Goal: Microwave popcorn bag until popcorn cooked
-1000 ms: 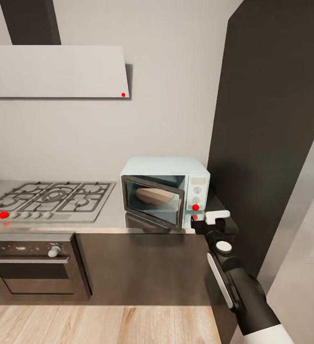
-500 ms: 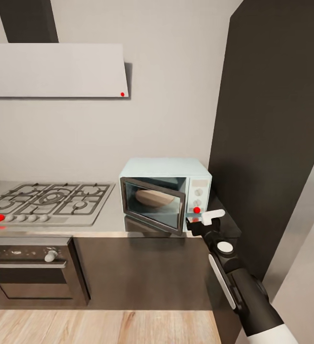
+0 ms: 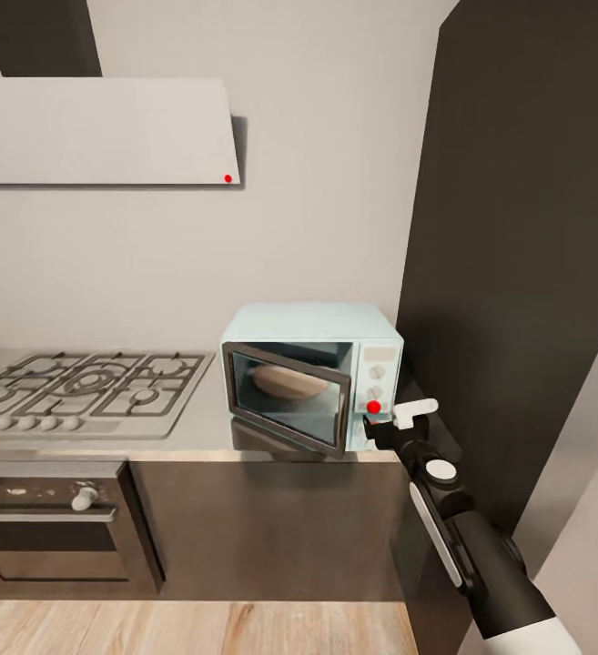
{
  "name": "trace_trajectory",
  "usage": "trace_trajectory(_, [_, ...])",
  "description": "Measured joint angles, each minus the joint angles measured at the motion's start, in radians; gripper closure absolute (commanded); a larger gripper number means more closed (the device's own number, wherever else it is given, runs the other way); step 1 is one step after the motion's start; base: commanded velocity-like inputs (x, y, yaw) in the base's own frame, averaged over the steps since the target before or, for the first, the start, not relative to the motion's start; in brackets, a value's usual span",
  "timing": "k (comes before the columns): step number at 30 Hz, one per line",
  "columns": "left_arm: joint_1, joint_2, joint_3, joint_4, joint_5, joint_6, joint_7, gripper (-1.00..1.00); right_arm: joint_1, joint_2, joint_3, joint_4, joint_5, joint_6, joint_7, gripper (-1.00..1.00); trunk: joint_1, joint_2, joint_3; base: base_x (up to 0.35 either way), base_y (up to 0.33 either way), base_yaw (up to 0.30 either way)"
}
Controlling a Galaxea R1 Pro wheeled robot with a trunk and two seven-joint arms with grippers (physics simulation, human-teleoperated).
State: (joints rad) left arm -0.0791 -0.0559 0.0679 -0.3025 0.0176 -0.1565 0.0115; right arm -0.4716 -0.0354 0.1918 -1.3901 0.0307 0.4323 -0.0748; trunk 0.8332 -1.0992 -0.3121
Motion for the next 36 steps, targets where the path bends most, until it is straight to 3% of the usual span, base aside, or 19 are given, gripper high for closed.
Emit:
trace_trajectory(31, [0.0, 0.0, -0.001, 0.001, -0.001, -0.012, 0.0, -1.0, 0.0, 0.0, 0.0, 0.0, 0.0, 0.0, 0.029, -1.0, 0.0, 0.0, 0.0, 0.062, 0.0, 0.0])
trace_trajectory(34, [0.0, 0.0, -0.001, 0.0, -0.001, -0.012, 0.0, -1.0, 0.0, -0.002, 0.002, 0.0, -0.002, 0.001, 0.095, -1.0, 0.0, 0.0, 0.0, 0.0, 0.0, 0.0])
trace_trajectory(36, [0.0, 0.0, -0.001, 0.0, -0.001, -0.012, 0.0, -1.0, -0.001, -0.002, -0.033, 0.001, -0.001, 0.001, 0.209, -1.0, 0.0, 0.0, 0.0, 0.0, 0.0, 0.0])
